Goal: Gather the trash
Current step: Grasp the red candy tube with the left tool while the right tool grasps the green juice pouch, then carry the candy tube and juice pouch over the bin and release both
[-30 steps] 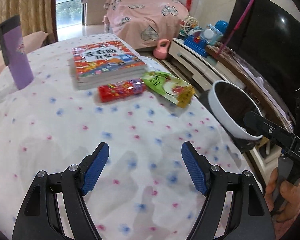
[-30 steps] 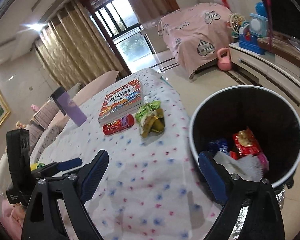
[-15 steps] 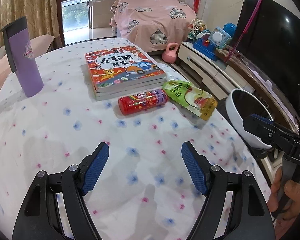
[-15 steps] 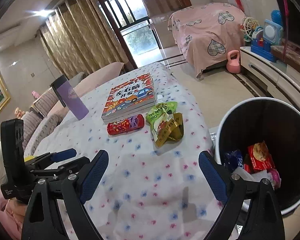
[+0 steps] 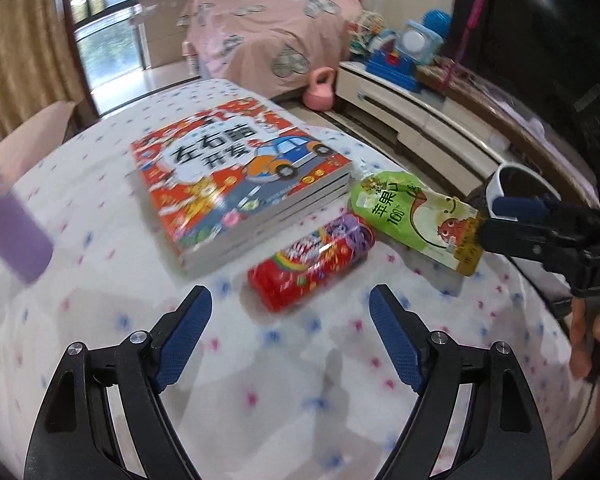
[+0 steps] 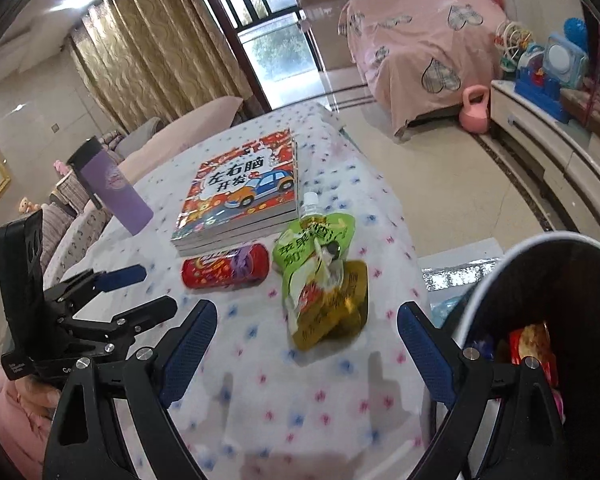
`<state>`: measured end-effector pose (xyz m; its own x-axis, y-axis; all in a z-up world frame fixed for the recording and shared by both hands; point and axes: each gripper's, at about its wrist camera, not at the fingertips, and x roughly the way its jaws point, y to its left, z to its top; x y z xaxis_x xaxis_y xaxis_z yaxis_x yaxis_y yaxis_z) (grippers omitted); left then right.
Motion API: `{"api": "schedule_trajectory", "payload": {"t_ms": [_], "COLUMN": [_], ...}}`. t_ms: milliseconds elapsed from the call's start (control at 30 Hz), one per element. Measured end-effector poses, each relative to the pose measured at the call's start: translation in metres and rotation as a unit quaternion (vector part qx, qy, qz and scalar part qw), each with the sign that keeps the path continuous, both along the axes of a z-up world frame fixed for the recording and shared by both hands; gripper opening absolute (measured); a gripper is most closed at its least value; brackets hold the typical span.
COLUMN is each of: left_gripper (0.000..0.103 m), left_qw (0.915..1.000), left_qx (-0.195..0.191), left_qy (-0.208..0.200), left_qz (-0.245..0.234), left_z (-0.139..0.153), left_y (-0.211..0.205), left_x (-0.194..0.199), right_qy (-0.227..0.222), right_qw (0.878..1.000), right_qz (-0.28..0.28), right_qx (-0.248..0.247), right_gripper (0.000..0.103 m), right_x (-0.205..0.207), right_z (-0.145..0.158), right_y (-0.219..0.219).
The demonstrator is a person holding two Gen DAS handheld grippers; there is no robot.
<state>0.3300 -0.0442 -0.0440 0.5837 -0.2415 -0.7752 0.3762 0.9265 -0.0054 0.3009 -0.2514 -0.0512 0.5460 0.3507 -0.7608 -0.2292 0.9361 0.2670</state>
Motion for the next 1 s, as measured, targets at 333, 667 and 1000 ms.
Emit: {"api": "schedule_trajectory", "payload": {"t_ms": [333, 667, 1000], "left_gripper": [0.084, 0.041, 0.038], "left_qw": [0.9986, 0.9978, 0.9980], "left_qx": [0.031, 0.040, -0.044], "left_qy": [0.024, 0.025, 0.039], "left_qz": [-0.035, -0.048, -0.025], "left_z": [-0.020, -0.018, -0.003], "left_y": [-0.017, -0.029, -0.018], "left_x": [0.030, 0.010, -0.049], "right_qy": [0.053, 0.039, 0.012], "right_qw": [0.996, 0.997, 1.000], "right_qz": [0.037, 0.026, -0.001], "right_qx": [-0.066, -0.053, 0.020], "right_gripper": [0.068, 0.032, 0.032], "right_x": [0.046, 0.027, -0.026], "right_z": [-0.029, -0.023, 0.006], "right_y": [0.019, 0.012, -0.018]}}
